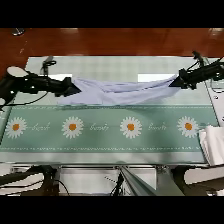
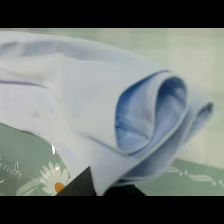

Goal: Fold the shirts.

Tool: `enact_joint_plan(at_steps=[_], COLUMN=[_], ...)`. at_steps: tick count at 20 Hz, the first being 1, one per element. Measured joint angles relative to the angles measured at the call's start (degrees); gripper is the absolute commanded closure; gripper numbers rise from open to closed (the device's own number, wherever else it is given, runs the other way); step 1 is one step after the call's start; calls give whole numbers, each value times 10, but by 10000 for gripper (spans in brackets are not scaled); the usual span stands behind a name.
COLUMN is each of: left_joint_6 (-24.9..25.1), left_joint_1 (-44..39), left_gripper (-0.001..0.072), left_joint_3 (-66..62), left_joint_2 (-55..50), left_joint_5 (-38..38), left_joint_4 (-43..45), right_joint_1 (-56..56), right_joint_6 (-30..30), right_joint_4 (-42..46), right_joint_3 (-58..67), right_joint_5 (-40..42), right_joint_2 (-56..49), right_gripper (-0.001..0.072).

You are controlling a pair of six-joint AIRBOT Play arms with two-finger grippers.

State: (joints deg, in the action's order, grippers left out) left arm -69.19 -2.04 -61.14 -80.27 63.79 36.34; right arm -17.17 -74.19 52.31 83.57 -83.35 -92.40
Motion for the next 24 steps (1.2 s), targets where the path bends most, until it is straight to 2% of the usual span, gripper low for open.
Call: enact_joint_plan(at_steps=[4, 8, 13, 16, 20, 24], left_joint_6=[-6, -47, -130, -155, -168, -172], left_joint_1=[-151, -269, -374, -424, -420, -300], left_gripper=[687, 687, 687, 686, 686, 686], left_joint_3=[-46, -179, -299, -320, -328, -331], left_joint_2=[-52, -175, -295, -329, -338, -304], left_joint_5=[-104, -119, -104, -94, -77, -40], left_joint_4=[-7, 0, -4, -25, -40, -44], right_joint_1=[25, 66, 117, 130, 136, 137], right_joint_6=[-5, -38, -73, -84, -90, -92], right_joint_4=[20, 24, 27, 27, 26, 10], right_joint_3=[-114, -205, -240, -245, -247, -247], right_joint_5=[13, 32, 53, 73, 82, 79], right_joint_2=[194, 348, 422, 433, 438, 439], right_gripper=[687, 687, 686, 686, 686, 686])
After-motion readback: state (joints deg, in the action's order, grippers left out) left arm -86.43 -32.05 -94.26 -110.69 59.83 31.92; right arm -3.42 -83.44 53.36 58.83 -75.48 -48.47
